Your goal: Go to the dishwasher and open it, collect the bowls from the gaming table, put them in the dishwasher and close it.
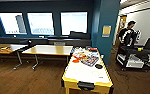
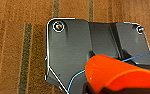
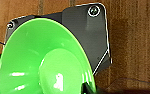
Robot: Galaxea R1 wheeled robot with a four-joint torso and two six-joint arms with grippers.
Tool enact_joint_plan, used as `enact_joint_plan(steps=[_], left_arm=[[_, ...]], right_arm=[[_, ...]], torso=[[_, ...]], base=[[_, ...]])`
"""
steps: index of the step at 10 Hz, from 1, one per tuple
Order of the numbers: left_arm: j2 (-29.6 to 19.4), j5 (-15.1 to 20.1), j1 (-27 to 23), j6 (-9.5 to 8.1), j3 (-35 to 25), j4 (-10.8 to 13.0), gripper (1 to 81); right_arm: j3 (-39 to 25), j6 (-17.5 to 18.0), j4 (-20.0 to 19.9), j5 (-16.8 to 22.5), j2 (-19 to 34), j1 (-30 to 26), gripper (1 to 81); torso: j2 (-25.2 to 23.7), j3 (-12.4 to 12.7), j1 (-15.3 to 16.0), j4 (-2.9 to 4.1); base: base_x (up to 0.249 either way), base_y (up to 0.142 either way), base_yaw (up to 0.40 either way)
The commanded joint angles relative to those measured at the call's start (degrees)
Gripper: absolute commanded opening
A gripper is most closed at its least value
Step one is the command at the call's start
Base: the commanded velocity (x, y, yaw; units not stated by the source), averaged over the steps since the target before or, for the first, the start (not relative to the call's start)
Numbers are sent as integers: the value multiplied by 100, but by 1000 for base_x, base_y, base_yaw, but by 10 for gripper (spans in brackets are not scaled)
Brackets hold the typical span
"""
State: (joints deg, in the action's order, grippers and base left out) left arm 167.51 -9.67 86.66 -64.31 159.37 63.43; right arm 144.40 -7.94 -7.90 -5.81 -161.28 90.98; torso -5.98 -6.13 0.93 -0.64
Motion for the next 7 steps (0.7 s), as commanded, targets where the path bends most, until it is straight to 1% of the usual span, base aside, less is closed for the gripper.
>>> enact_joint_plan(steps=[1,2,3,4,5,6,7], left_arm=[[-86,202,-347,6,103,-6,10],[-103,220,-356,-20,129,3,10],[-190,124,-295,-99,156,-204,10],[-157,140,-286,-74,165,-366,10],[-104,201,-294,-82,209,-375,10],[-7,411,-391,-109,261,-367,10],[115,805,-435,-117,270,-366,10]], right_arm=[[9,-24,52,291,111,-321,10],[8,-24,52,317,120,-339,10],[17,-24,52,379,120,-356,10],[9,-24,52,379,111,-365,10],[17,-24,78,397,111,-365,10],[17,-24,86,397,111,-365,10],[17,-24,87,397,111,-365,10]], torso=[[0,0,0,0],[0,0,2,0],[0,0,2,0],[0,0,2,0],[0,0,2,0],[0,0,4,0],[0,0,4,0]], base=[[0,0,0],[0,0,0],[0,0,0],[0,0,0],[0,0,0],[0,0,0],[0,0,0]])
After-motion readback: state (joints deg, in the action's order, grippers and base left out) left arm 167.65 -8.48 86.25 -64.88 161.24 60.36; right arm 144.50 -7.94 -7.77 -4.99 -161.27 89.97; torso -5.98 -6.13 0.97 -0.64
